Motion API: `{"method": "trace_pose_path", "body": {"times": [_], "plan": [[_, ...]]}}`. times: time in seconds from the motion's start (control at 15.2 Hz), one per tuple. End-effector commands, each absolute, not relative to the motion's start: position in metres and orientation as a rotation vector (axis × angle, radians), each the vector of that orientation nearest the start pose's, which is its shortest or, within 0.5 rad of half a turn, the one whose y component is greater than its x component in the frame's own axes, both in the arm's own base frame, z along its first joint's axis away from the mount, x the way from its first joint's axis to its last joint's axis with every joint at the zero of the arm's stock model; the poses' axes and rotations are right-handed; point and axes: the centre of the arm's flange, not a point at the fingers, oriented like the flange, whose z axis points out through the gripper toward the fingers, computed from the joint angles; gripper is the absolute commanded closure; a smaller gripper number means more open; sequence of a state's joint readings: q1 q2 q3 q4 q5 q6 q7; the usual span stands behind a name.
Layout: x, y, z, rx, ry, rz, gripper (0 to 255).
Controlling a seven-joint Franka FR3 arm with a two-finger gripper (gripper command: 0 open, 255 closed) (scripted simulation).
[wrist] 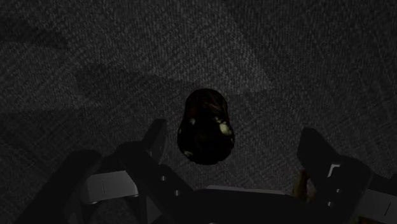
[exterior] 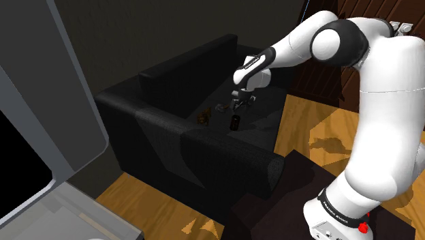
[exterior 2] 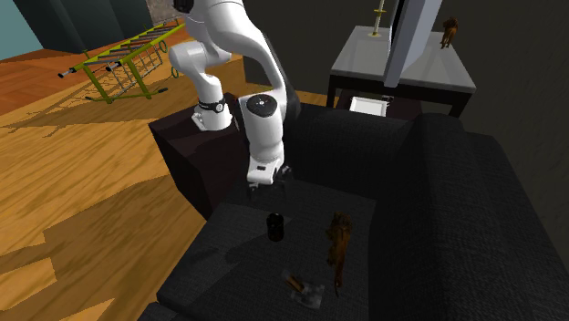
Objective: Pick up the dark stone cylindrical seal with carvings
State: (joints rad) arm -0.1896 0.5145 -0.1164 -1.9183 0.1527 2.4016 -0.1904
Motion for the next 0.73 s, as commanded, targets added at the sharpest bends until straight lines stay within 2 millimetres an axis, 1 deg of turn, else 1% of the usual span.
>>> {"method": "trace_pose_path", "body": {"times": [0.0, 0.2, 0.66], "plan": [[0.611, -0.193, 0.201, -3.068, 0.339, 0.024, 0], [0.631, -0.208, 0.172, -3.060, 0.349, 0.027, 0], [0.631, -0.208, 0.135, -3.060, 0.349, 0.027, 0]]}}
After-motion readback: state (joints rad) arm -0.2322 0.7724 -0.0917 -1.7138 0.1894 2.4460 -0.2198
